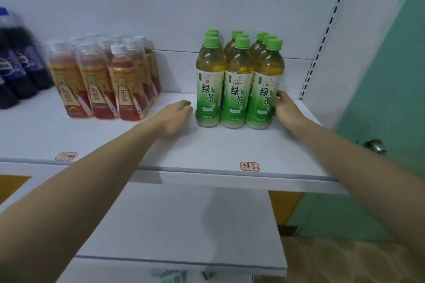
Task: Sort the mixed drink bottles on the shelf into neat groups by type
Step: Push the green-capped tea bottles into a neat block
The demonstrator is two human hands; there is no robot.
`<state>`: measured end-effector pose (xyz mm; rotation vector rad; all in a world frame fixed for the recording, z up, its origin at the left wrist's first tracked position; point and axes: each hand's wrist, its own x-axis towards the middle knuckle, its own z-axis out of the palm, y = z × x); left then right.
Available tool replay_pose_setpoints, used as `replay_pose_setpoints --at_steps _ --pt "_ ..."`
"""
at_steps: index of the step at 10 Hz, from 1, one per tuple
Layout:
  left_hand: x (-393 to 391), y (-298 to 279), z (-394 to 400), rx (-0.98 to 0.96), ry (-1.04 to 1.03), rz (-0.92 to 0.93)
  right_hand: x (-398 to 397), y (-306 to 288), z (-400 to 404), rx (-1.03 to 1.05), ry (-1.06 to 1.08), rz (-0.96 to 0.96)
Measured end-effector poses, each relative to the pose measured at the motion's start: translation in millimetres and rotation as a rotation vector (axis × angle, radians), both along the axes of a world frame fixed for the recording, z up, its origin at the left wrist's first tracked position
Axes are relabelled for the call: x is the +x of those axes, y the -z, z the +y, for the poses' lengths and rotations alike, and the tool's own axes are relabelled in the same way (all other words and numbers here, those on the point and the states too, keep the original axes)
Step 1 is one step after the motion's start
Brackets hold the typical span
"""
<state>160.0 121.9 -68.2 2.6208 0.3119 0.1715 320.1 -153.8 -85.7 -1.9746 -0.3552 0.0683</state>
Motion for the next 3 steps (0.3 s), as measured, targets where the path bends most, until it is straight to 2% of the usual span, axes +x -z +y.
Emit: replay_pose_setpoints --at_steps 2,3 --pt "-39 21 -6 0.242 0.078 -0.011 -25 9 -28 -0.206 -0.053 -0.13" --pt "-45 23 -9 0.291 -0.012 -0.124 -53 12 -36 -0.311 -0.044 -0.264"
